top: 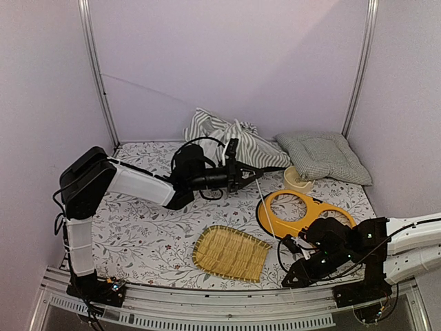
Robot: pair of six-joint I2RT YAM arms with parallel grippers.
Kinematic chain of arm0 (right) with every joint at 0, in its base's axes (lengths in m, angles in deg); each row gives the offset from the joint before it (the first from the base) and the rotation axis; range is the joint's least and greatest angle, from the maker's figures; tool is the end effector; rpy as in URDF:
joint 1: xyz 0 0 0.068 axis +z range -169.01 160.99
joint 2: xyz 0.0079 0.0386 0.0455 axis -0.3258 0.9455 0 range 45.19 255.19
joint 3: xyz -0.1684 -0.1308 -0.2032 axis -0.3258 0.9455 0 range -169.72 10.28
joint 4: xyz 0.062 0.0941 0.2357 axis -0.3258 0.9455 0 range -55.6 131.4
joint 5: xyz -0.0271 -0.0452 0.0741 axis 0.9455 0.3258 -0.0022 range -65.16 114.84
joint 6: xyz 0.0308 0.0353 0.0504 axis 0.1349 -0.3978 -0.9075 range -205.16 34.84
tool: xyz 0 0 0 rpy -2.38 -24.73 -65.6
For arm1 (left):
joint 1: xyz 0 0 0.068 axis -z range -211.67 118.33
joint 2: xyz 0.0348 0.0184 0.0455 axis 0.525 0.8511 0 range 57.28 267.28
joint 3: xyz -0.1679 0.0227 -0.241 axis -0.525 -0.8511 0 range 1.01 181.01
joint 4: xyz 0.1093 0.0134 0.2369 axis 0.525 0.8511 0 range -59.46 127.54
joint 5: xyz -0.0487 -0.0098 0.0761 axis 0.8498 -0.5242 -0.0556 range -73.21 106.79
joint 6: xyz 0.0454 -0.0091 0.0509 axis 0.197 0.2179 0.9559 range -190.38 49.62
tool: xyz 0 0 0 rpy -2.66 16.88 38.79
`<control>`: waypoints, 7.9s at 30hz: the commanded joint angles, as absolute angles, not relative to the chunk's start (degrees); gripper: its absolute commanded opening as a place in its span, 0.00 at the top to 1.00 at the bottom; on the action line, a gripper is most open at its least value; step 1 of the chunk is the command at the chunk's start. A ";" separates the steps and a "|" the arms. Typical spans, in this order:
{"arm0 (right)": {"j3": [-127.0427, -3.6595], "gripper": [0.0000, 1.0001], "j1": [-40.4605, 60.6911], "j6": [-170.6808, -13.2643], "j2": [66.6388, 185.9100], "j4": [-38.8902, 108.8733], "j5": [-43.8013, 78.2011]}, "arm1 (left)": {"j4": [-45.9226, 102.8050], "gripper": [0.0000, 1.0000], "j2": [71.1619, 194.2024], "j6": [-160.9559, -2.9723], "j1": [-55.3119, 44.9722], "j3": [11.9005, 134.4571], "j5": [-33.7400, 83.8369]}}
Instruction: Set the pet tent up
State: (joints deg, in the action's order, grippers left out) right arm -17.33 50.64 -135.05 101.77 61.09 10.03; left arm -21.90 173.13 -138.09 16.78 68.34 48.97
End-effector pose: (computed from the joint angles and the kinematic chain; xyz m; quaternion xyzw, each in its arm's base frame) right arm 0.0485 0.1715 0.1810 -0.2001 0.9269 0.3149 0.0410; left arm 0.2914 -0.3734 0.2359 0.0900 0.6804 -0.6961 0.2108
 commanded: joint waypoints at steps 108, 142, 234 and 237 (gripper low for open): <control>-45.42 1.00 43.23 -127.60 127.18 26.72 5.74 | -0.32 1.00 133.94 -83.80 33.99 36.84 3.61; -56.11 1.00 37.14 -115.44 116.15 30.04 14.62 | 10.40 1.00 134.54 -79.70 48.44 43.58 -8.45; -53.11 1.00 27.58 -118.35 121.37 22.91 10.25 | 12.18 1.00 138.92 -84.10 50.85 40.56 -5.97; -52.60 1.00 27.57 -118.51 121.53 22.34 10.27 | 12.13 1.00 138.67 -84.10 50.81 40.48 -6.06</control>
